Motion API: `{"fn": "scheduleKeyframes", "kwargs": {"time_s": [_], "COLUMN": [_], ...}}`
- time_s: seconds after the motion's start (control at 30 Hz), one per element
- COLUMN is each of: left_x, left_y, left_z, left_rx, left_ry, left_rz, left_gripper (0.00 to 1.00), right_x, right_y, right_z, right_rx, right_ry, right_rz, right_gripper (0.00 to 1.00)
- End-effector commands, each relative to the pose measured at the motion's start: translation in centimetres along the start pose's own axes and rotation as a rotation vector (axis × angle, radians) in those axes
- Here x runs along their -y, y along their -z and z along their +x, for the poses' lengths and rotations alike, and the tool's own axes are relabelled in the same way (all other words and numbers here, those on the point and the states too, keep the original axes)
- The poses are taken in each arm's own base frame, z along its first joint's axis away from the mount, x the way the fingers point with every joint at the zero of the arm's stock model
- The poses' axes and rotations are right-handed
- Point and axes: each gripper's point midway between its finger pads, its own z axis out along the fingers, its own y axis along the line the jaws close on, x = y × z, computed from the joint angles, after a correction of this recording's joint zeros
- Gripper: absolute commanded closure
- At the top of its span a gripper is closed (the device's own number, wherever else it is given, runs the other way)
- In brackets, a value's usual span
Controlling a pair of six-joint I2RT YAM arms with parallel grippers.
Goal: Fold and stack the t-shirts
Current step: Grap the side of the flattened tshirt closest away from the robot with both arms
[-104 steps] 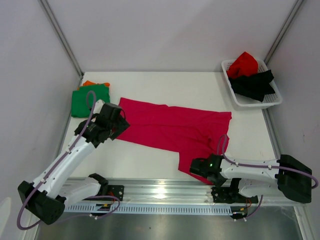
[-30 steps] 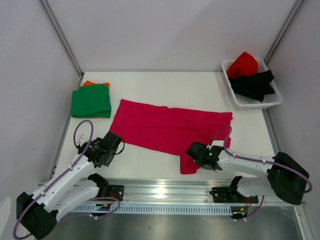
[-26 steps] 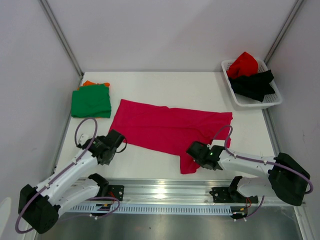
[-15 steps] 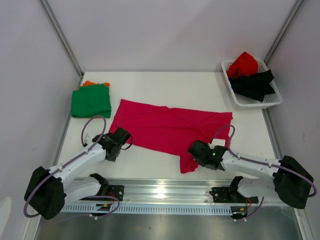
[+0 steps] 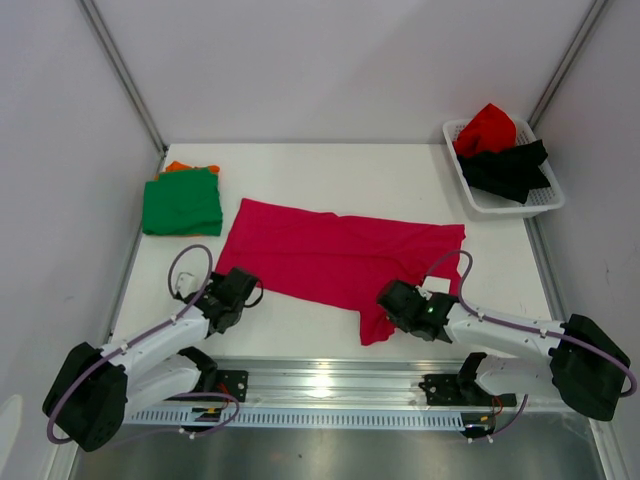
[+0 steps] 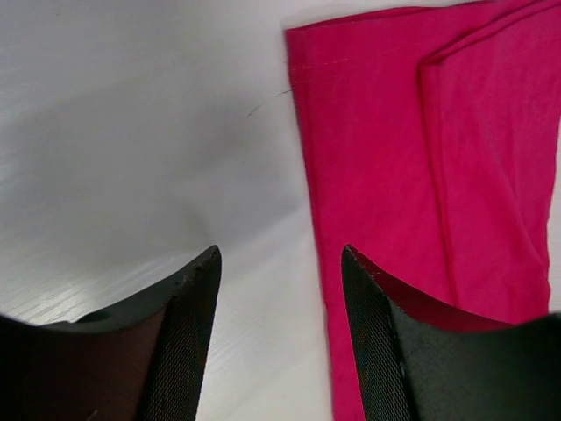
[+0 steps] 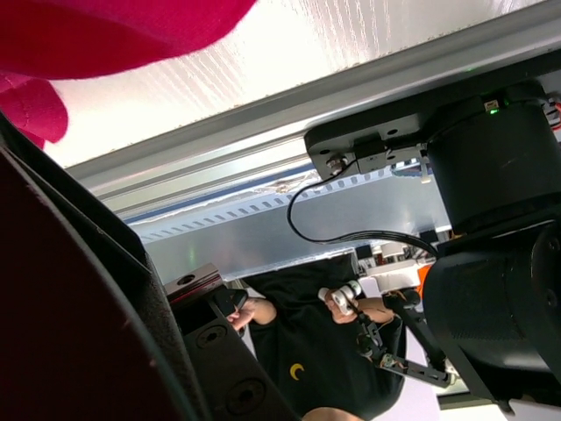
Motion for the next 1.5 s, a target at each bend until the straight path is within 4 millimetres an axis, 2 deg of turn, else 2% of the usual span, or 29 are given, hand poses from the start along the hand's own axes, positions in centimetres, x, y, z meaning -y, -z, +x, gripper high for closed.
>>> {"fn": "scheduleKeyframes", "kwargs": {"time_s": [0.0,0.17,0.33,0.47,0.57,0.9,1.1,1.47], "left_x": [2.3,1.7,-1.7,-2.2,-1.2,0.1,0.8,3.2], "left_y": [0.0,0.0,0.0,-0.3,-0.5,-1.7,-2.5,-3.5], "left_z": [-1.2,-1.8,-2.3,-2.0,-1.9,-1.4,-1.8,-2.1], "left_rx": [0.065,0.094,0.126,0.117,0.114,0.107,0.116,0.103], "left_ry": [0.011,-0.001,0.053,0.058,0.054,0.010,0.008,-0.003], "left_rz": [0.085,0.024,-0.140,-0.144,-0.098,-0.071,-0.061,-0.054], "left_gripper": [0.39,0.39,0.39,0.40,0.39,0.42,0.44,0.46], "right_x": [-0.3,-0.5,-0.1,0.0,-0.1,0.2,0.6,1.1], "right_y": [-0.2,-0.3,-0.3,-0.3,-0.3,-0.3,-0.2,0.2], "right_z": [0.0,0.0,0.1,-0.1,-0.2,-1.2,-1.6,-2.0], "right_rx": [0.004,0.003,-0.001,0.008,0.011,0.035,0.043,0.047], "right_ry": [-0.001,0.004,0.002,-0.005,0.001,-0.010,-0.018,-0.037], "right_rz": [-0.018,-0.023,-0.018,-0.027,-0.028,-0.029,-0.029,-0.029], "right_gripper": [1.00,1.00,1.00,1.00,1.00,1.00,1.00,1.00]}}
